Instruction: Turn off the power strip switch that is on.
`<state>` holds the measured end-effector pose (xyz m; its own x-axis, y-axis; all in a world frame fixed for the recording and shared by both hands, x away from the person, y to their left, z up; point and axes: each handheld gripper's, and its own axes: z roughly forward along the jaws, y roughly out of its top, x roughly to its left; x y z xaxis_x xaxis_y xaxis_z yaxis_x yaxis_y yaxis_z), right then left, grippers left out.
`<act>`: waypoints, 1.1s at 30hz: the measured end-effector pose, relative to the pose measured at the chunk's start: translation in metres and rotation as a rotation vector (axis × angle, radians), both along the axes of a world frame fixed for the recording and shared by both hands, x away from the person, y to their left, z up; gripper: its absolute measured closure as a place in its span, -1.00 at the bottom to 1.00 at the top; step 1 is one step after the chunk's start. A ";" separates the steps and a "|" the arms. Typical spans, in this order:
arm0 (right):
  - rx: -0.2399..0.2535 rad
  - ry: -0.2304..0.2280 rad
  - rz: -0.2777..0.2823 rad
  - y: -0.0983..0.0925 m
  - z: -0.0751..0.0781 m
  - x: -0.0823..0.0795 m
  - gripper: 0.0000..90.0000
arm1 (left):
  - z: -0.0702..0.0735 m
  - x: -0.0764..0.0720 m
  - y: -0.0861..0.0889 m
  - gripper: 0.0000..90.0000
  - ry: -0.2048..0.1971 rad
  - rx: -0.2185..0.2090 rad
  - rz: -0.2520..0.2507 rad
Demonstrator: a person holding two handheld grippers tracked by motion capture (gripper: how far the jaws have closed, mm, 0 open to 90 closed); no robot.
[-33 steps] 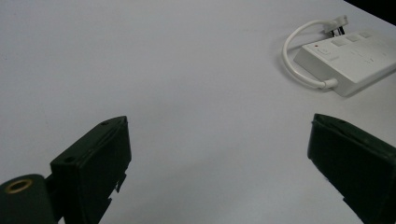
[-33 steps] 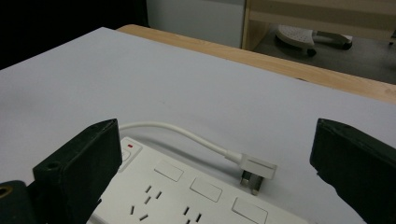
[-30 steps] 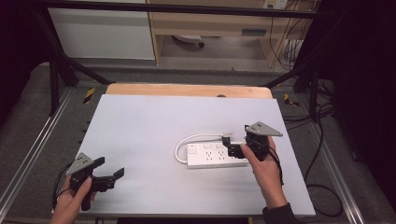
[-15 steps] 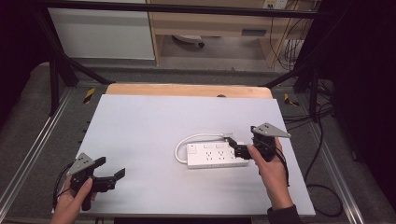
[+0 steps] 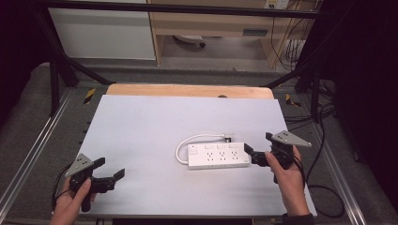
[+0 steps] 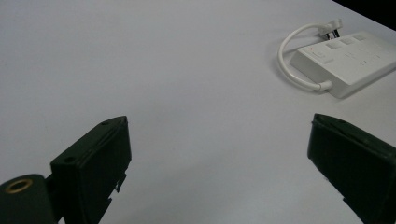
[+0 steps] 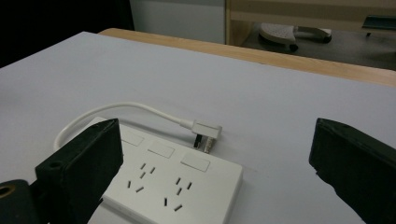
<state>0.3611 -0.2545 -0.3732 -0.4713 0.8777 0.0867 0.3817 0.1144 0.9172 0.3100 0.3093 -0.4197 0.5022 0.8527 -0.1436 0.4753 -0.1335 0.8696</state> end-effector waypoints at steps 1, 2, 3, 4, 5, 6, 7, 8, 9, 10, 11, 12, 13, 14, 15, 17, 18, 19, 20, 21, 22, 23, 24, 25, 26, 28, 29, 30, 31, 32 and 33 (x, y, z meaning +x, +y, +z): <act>0.002 -0.003 0.006 -0.004 -0.002 -0.003 -0.86 | 0.000 0.000 0.000 -0.86 -0.001 -0.001 0.000; 0.000 0.000 0.011 -0.006 -0.004 -0.006 -0.86 | 0.000 0.000 0.000 -0.86 -0.001 -0.003 0.002; -0.004 0.005 0.013 -0.009 -0.007 -0.008 -0.86 | 0.000 0.000 0.000 -0.86 0.001 -0.003 0.002; -0.005 0.009 0.014 -0.012 -0.009 -0.010 -0.87 | 0.000 0.000 0.000 -0.86 0.000 -0.004 0.002; -0.003 0.012 0.013 -0.014 -0.011 -0.012 -0.88 | 0.000 0.000 0.000 -0.87 0.000 -0.003 0.002; 0.001 0.014 0.009 -0.017 -0.012 -0.014 -0.88 | 0.000 0.000 0.000 -0.87 0.000 0.001 0.001; 0.005 0.014 0.004 -0.019 -0.013 -0.015 -0.88 | 0.000 0.000 0.000 -0.87 0.001 -0.001 0.001; 0.008 0.013 0.002 -0.021 -0.013 -0.016 -0.89 | 0.000 0.000 0.000 -0.86 0.001 -0.005 0.001; 0.011 0.010 -0.001 -0.023 -0.014 -0.017 -0.89 | 0.000 0.000 0.000 -0.86 -0.003 -0.007 0.000; 0.012 0.010 -0.005 -0.024 -0.014 -0.018 -0.90 | 0.000 0.000 0.000 -0.87 -0.003 -0.006 -0.001; 0.009 0.010 -0.009 -0.026 -0.015 -0.019 -0.90 | 0.000 0.000 0.000 -0.86 0.000 -0.006 0.000; 0.008 0.006 -0.018 -0.027 -0.017 -0.020 -0.90 | 0.000 0.000 0.000 -0.86 -0.001 -0.007 0.001; 0.012 0.004 -0.023 -0.028 -0.018 -0.021 -0.91 | 0.000 0.000 0.000 -0.86 -0.001 -0.008 0.000; 0.015 0.001 -0.025 -0.030 -0.020 -0.021 -0.92 | 0.000 0.000 0.000 -0.86 -0.005 -0.009 0.000; 0.020 -0.002 -0.032 -0.031 -0.023 -0.021 -0.91 | 0.000 0.000 0.000 -0.86 -0.006 -0.010 0.001; 0.024 -0.010 -0.044 -0.032 -0.028 -0.021 -0.89 | 0.000 0.001 0.001 -0.87 -0.004 -0.010 0.006; 0.015 -0.007 -0.041 -0.033 -0.031 -0.021 -0.90 | 0.000 0.001 0.001 -0.87 -0.004 -0.010 0.007; 0.014 -0.003 -0.039 -0.033 -0.033 -0.021 -0.90 | 0.000 0.001 0.001 -0.86 -0.004 -0.011 0.007; 0.015 0.001 -0.036 -0.033 -0.036 -0.020 -0.90 | 0.000 0.001 0.000 -0.86 -0.004 -0.011 0.008; 0.016 0.003 -0.032 -0.033 -0.040 -0.019 -0.90 | 0.000 0.002 0.000 -0.86 -0.004 -0.011 0.006; 0.019 0.009 -0.037 -0.032 -0.043 -0.018 -0.90 | 0.000 0.002 -0.001 -0.86 -0.005 -0.010 0.004; 0.012 0.011 -0.042 -0.032 -0.046 -0.017 -0.90 | 0.000 0.002 -0.001 -0.86 -0.005 -0.008 0.000; 0.001 0.017 -0.045 -0.031 -0.049 -0.017 -0.90 | 0.000 0.001 -0.001 -0.86 -0.007 -0.006 -0.004; -0.006 0.022 -0.048 -0.031 -0.052 -0.016 -0.90 | 0.000 0.001 -0.001 -0.86 -0.007 -0.004 -0.005; -0.009 0.021 -0.051 -0.030 -0.055 -0.016 -0.90 | 0.000 0.001 -0.001 -0.86 -0.005 -0.005 -0.006; -0.008 0.038 -0.042 -0.028 -0.060 -0.015 -0.90 | 0.000 0.002 -0.001 -0.86 -0.005 -0.003 -0.006; -0.011 0.048 -0.029 -0.026 -0.062 -0.015 -0.90 | -0.001 0.002 -0.001 -0.86 0.001 -0.002 -0.005; -0.018 0.059 -0.008 -0.023 -0.064 -0.015 -0.92 | -0.001 0.002 -0.001 -0.86 0.000 -0.001 -0.004; -0.023 0.077 0.017 -0.020 -0.066 -0.014 -0.93 | -0.001 0.002 -0.001 -0.86 0.000 -0.003 -0.004; -0.034 0.095 0.046 -0.017 -0.069 -0.014 -0.93 | -0.001 0.002 -0.001 -0.86 -0.001 -0.004 -0.004; -0.049 0.112 0.068 -0.014 -0.071 -0.013 -0.93 | -0.001 0.002 -0.002 -0.86 -0.001 -0.004 -0.006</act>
<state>0.3479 -0.2680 -0.4439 -0.5194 0.8486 0.1004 0.4716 0.1866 0.8619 0.3122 0.3078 -0.4203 0.5073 0.8492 -0.1468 0.4739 -0.1326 0.8705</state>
